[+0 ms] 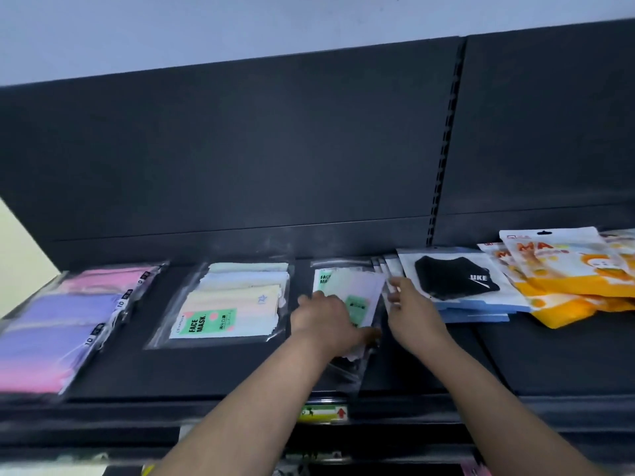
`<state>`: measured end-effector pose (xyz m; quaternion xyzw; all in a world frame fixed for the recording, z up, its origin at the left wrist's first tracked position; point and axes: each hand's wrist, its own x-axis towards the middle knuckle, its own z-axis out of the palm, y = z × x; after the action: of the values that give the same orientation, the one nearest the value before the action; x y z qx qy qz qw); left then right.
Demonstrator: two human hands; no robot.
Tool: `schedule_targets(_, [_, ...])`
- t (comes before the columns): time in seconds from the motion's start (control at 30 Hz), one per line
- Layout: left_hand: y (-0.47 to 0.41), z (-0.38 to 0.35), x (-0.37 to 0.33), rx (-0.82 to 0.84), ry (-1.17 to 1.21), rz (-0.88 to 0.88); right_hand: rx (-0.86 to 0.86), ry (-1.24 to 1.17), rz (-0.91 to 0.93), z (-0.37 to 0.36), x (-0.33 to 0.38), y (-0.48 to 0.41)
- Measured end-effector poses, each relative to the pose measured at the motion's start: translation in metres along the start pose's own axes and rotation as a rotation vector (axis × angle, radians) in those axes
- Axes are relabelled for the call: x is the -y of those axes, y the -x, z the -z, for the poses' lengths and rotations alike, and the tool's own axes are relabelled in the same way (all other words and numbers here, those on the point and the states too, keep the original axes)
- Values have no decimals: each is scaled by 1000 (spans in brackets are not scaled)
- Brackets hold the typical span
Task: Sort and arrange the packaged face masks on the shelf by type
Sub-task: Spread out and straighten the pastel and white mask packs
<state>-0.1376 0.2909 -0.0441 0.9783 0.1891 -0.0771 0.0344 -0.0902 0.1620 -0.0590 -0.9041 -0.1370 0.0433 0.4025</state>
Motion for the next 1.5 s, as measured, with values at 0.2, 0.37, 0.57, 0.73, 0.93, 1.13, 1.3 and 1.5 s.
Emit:
schedule_targets(0.2, [6, -8, -20, 16, 2, 23, 75, -236, -39, 1, -1, -4])
schedule_targets(0.37, [8, 24, -18, -94, 49, 56, -13, -363, 47, 6, -4, -8])
schedule_targets(0.57, [19, 62, 29, -465, 6, 70, 55, 118, 322, -15, -1, 2])
schedule_targets(0.73, [27, 55, 99, -784, 78, -14, 160, 331, 437, -55, 17, 4])
schedule_targets(0.93, [40, -3, 196, -620, 155, -76, 197, 564, 253, -90, 49, 2])
schedule_targets(1.13, [42, -16, 222, -172, 214, -132, 88, 623, 46, -94, 63, -2])
schedule_targets(1.3, [29, -18, 225, -144, 68, -199, 160, 733, -73, -100, 68, -6])
schedule_targets(1.5, [18, -25, 237, -136, 218, -222, -114, 677, 164, -90, 77, 6])
